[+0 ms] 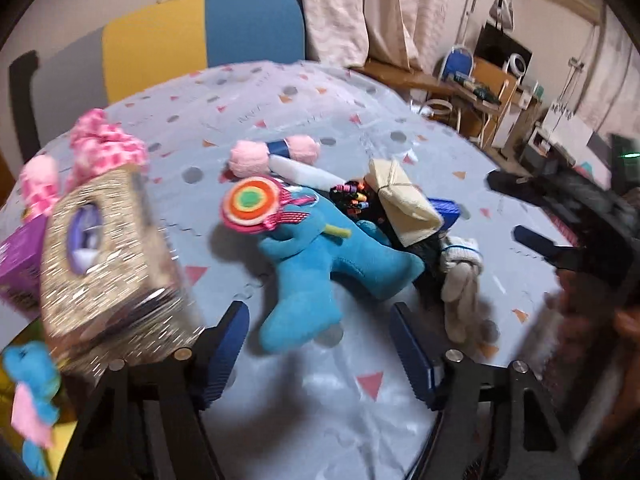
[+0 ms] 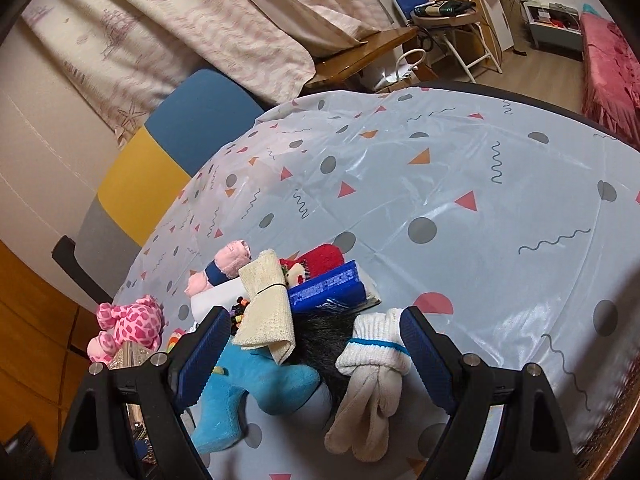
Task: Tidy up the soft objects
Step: 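Move the left gripper to the large blue plush monster and grasp it, then lift the blue monster with the left gripper while the right gripper grasps the beige cloth roll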
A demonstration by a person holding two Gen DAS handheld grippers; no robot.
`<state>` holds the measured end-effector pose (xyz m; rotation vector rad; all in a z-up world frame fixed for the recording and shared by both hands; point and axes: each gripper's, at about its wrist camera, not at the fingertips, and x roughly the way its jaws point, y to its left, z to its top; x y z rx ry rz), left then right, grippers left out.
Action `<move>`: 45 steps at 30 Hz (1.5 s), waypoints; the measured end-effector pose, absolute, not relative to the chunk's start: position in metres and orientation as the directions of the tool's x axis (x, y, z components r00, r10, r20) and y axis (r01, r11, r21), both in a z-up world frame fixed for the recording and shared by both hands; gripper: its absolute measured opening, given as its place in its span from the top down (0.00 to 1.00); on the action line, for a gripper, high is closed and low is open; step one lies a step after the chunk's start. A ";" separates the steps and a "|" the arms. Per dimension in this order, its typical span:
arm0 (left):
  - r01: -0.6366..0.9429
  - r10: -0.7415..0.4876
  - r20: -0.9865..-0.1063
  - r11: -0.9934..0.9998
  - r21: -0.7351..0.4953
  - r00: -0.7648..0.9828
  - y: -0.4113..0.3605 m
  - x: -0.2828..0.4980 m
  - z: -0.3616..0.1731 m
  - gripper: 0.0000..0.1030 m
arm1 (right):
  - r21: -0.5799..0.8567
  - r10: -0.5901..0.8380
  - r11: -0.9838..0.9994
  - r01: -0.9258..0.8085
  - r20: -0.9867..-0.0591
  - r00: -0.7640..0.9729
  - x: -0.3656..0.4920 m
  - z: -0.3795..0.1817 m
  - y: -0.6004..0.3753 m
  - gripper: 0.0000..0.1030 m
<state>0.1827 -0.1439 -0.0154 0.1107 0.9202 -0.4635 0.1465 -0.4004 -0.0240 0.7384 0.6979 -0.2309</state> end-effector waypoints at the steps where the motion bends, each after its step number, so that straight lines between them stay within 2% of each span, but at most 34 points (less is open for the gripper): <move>1: 0.433 -0.328 -0.800 0.896 -0.096 0.502 -0.152 0.192 -0.022 0.30 | 0.540 0.047 0.727 0.423 -0.655 0.754 0.147 -0.024 -0.400 0.14; 12: 0.433 -0.208 -0.866 0.901 0.010 0.454 -0.192 0.249 -0.082 0.30 | 0.570 0.095 0.717 0.400 -0.649 0.755 0.151 -0.027 -0.400 0.14; 13: 0.432 -0.205 -0.869 0.902 0.011 0.450 -0.195 0.253 -0.086 0.40 | 0.569 0.095 0.718 0.400 -0.649 0.755 0.151 -0.027 -0.400 0.14; 14: 0.431 -0.209 -0.877 0.902 -0.002 0.432 -0.195 0.257 -0.092 0.58 | 0.568 0.093 0.718 0.402 -0.651 0.753 0.152 -0.028 -0.400 0.14; 17: 0.419 -0.168 -0.891 0.907 0.027 0.422 -0.193 0.258 -0.104 0.62 | 0.563 0.082 0.716 0.412 -0.654 0.752 0.151 -0.028 -0.401 0.14; 28: 0.512 -0.214 -0.826 0.853 0.101 0.521 -0.151 0.173 -0.076 0.62 | 0.618 0.079 0.633 0.466 -0.651 0.755 0.145 -0.038 -0.420 0.14; 35: 0.522 -0.224 -0.856 0.851 0.062 0.467 -0.115 0.109 -0.097 0.61 | 0.595 0.109 0.663 0.455 -0.677 0.728 0.152 -0.042 -0.410 0.14; 43: 0.481 -0.301 -0.815 0.876 -0.032 0.495 -0.083 0.086 -0.103 0.59 | 0.559 0.140 0.705 0.437 -0.713 0.688 0.161 -0.048 -0.398 0.14; 45: 0.481 -0.301 -0.804 0.877 -0.021 0.514 -0.082 0.081 -0.105 0.59 | 0.550 0.140 0.710 0.439 -0.722 0.678 0.163 -0.049 -0.397 0.14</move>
